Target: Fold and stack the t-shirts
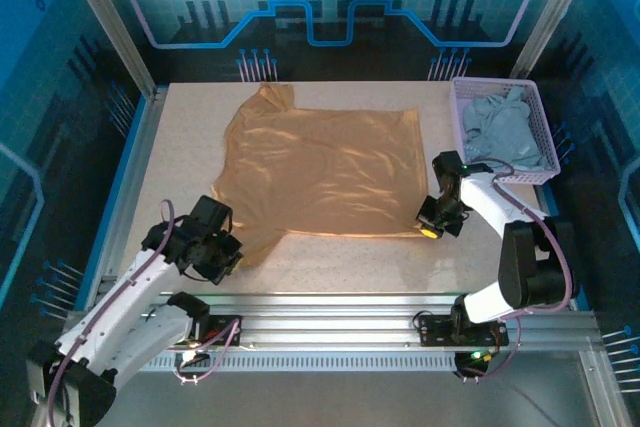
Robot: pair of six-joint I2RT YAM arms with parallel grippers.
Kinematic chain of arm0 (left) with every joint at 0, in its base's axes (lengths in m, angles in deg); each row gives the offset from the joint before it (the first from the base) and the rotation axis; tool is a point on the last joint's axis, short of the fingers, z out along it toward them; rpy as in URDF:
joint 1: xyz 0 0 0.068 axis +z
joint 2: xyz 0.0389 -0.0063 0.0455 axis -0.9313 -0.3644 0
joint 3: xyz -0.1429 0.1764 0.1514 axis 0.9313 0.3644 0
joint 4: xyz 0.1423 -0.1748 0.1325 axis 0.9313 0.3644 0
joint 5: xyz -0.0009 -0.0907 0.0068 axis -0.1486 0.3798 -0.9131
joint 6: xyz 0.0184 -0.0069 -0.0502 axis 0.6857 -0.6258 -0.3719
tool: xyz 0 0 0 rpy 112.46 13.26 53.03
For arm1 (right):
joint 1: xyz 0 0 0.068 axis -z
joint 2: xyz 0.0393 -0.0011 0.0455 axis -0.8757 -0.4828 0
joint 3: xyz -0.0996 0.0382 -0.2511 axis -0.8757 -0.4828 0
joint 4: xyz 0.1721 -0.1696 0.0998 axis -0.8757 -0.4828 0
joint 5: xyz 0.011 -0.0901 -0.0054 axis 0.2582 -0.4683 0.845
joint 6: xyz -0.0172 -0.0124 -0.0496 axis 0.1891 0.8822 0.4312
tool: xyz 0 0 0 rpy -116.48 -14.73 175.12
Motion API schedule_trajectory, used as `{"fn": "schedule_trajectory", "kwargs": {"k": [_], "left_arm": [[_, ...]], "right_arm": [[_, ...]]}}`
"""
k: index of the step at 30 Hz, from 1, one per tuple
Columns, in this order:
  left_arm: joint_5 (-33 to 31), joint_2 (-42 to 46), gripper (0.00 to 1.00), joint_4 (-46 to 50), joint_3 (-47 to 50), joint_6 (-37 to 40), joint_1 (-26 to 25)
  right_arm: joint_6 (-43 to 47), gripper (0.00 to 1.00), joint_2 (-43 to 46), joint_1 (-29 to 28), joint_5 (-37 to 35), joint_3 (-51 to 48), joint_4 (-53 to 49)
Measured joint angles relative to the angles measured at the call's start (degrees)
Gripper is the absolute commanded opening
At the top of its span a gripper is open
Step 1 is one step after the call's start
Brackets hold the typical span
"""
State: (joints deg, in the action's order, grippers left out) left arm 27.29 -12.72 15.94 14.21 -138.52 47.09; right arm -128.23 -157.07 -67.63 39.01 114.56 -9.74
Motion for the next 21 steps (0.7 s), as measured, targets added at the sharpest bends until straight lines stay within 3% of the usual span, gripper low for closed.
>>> {"fn": "schedule_trajectory", "kwargs": {"k": [6,13,21], "left_arm": [[-3.0,-12.0,0.00,-5.7,-9.7,3.5,1.3],[-3.3,-30.6,0.00,-14.5,-26.9,10.7,8.5],[-2.1,-45.1,0.00,-17.9,-41.0,19.4,13.8]], "right_arm": [[-0.2,0.00,-4.1,0.1,1.2,5.9,-1.8],[-1.9,0.00,-11.1,1.7,3.5,14.4,-3.0],[-3.7,0.00,-18.3,2.5,3.7,25.7,-4.4]]}}
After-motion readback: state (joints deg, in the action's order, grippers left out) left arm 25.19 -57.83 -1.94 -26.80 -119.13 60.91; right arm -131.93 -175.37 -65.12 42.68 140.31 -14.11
